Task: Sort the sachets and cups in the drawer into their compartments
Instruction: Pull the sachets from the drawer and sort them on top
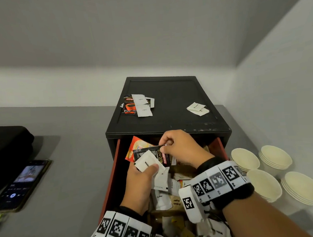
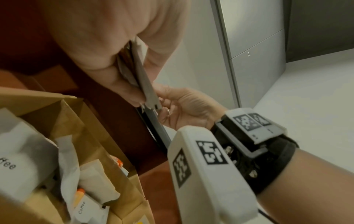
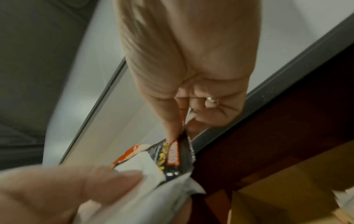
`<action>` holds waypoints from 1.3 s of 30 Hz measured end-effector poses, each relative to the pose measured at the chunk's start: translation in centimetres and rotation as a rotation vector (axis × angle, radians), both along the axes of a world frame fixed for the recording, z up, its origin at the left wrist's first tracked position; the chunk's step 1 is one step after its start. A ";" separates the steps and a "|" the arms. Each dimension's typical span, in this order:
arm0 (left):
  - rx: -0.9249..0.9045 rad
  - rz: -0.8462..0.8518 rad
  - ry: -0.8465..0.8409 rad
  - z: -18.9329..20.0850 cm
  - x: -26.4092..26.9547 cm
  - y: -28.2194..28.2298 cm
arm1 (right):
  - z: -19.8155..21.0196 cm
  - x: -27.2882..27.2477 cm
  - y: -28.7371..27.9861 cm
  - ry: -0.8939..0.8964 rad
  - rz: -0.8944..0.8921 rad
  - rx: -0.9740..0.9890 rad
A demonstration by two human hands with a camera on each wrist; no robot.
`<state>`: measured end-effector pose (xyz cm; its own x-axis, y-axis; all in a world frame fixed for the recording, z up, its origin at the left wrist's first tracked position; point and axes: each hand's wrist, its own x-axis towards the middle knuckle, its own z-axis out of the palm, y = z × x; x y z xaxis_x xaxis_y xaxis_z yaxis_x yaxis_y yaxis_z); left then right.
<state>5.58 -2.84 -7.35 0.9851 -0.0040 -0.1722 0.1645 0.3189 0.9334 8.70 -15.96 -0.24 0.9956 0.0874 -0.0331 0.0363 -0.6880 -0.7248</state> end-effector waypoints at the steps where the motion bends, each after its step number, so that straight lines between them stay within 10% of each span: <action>1: -0.001 -0.008 0.004 0.0 0.0 0.0 | 0.2 0.0 -0.2 -0.007 -0.010 0.025; 18: -0.059 0.040 -0.004 0.5 -0.1 0.4 | 2.9 2.9 -0.5 0.003 -0.259 0.660; 28: 0.004 -0.113 -0.030 0.3 -0.2 0.1 | 0.4 0.0 0.6 -0.010 0.048 0.115; 39: 0.034 -0.052 -0.004 -0.3 0.2 0.3 | -5.7 -1.9 -3.7 0.251 -0.560 0.709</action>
